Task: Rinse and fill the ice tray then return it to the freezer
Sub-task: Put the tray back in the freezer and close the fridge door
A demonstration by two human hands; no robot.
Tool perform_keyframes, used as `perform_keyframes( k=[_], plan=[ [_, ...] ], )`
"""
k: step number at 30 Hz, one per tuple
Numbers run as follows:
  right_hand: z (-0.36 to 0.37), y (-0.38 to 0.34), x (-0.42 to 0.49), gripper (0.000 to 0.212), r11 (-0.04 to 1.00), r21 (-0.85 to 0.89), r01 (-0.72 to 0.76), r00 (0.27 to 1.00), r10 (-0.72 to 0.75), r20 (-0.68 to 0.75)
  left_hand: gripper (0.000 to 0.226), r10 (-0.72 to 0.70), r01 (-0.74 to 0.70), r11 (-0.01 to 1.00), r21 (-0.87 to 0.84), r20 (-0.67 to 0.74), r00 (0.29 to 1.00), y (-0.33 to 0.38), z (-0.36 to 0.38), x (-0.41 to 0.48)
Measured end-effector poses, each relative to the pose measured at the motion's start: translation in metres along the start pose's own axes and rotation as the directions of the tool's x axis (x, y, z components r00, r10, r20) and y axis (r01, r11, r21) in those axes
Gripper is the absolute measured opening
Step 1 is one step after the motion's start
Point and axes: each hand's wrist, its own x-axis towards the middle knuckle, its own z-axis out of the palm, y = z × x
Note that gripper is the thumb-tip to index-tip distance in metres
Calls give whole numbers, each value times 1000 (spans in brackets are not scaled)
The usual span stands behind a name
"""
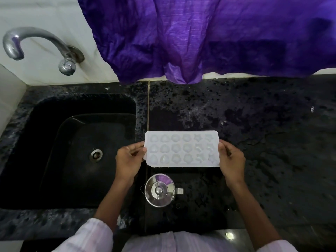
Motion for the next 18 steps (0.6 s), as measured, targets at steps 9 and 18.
perform_keyframes(
  k=[9, 18],
  plan=[
    [-28, -13, -25, 20, 995, 99, -28, 995, 37, -97, 25, 96, -99, 995, 31, 80, 992, 29, -4, -20],
    [-62, -21, -71, 23, 989, 146, -11, 965, 49, -259, 24, 154, -158, 987, -4, 237, 959, 58, -10, -42]
  ],
)
